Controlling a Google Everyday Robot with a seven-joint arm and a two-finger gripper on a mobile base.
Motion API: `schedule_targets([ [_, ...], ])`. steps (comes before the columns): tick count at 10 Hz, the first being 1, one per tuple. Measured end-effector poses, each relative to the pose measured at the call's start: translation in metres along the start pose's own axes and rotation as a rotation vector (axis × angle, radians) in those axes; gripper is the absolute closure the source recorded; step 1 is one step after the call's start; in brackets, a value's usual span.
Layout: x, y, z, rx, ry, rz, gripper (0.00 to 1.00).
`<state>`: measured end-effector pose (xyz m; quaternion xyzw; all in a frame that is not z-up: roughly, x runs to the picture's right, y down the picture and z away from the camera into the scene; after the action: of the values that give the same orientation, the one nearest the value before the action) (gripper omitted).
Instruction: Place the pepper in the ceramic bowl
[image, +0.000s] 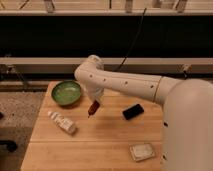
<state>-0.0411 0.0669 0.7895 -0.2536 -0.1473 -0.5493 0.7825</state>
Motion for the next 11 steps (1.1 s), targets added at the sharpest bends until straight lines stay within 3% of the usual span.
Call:
schedule_targets([
  [4,0.014,-0.034,-0.008,0.014,0.025,-0.026,1.00],
  [7,0.018,-0.038,-0.010,0.015,0.033,-0.040,1.00],
  [11,0.027,-0.083,-0.017,0.040,0.058,-0.089,1.00],
])
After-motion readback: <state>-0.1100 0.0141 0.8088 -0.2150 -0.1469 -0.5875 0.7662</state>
